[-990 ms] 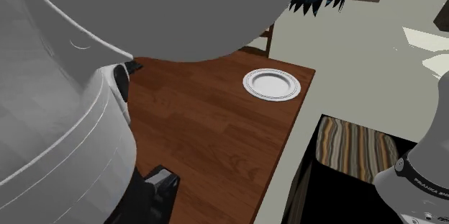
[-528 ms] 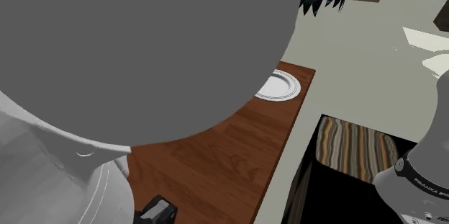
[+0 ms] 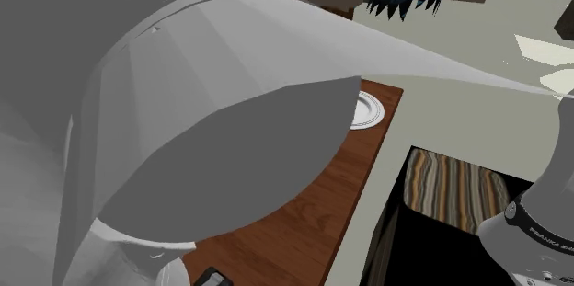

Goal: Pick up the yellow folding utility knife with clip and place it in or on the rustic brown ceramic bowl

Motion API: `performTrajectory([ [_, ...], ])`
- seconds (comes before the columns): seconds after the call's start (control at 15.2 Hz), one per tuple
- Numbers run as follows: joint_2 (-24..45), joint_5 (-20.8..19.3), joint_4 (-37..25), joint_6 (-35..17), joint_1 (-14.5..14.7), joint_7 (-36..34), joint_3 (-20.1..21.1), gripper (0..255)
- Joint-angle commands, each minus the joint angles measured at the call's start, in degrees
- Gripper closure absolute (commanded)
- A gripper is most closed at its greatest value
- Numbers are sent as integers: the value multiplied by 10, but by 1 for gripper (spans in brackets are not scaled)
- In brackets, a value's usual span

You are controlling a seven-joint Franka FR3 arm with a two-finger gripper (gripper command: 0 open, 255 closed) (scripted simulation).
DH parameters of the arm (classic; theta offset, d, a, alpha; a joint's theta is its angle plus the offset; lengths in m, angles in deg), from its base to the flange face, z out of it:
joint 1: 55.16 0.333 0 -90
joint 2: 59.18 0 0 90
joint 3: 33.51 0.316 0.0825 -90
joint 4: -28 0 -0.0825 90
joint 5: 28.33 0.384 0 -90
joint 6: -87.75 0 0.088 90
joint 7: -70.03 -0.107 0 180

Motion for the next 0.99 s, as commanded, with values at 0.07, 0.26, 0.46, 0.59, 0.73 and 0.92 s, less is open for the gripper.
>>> performTrajectory([
  [0.07,1,-1,1,-2,1,-1,0,255],
  [0.26,1,-1,1,-2,1,-1,0,255],
  [0.46,1,-1,1,-2,1,-1,0,0],
  [0.59,1,-1,1,-2,1,-1,0,0],
  [0.73,1,-1,1,-2,1,-1,0,0],
  [0.92,-13,11,-39,48,1,8,6,0],
])
